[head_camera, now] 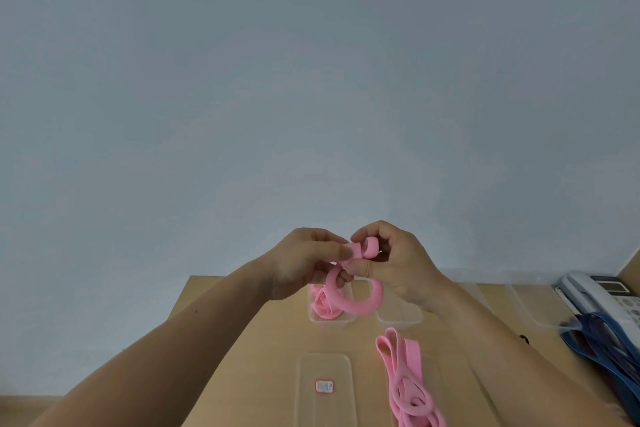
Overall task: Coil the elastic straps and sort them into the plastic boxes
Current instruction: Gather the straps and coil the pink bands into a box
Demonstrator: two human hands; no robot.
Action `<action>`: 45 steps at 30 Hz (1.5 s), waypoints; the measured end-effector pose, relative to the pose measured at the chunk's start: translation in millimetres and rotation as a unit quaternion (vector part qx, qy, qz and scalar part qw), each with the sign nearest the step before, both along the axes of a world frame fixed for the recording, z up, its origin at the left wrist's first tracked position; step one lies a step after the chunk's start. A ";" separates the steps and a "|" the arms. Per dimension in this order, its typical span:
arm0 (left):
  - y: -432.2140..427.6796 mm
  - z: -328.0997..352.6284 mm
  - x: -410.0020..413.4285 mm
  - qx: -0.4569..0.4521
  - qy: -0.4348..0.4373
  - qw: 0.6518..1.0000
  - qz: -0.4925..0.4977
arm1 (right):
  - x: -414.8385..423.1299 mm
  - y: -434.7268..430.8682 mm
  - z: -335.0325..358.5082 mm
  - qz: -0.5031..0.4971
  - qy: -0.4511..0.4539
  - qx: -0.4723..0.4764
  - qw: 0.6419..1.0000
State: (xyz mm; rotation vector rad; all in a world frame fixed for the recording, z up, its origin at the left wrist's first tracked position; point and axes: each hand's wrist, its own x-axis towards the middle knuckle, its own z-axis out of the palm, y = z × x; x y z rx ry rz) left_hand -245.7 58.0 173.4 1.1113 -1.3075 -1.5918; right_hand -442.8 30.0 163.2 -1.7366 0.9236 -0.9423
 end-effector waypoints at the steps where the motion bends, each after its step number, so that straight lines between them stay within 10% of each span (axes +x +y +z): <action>1: -0.3 -0.5 -0.2 -0.010 -0.002 1.000 0.010 | -0.2 0.0 0.3 0.002 0.004 0.003 1.000; 23: 1.1 -11.9 -14.6 -0.267 -0.240 0.928 0.095 | -1.3 -6.8 0.1 -0.035 0.047 0.004 0.998; 33: -1.8 -4.5 -4.6 -0.012 -0.041 0.999 0.017 | -2.7 -3.8 -4.3 -0.050 0.021 -0.058 0.997; 45: -2.4 -9.7 -4.7 -0.116 -0.022 0.992 0.046 | -7.1 -7.6 -5.7 -0.012 -0.001 -0.050 0.999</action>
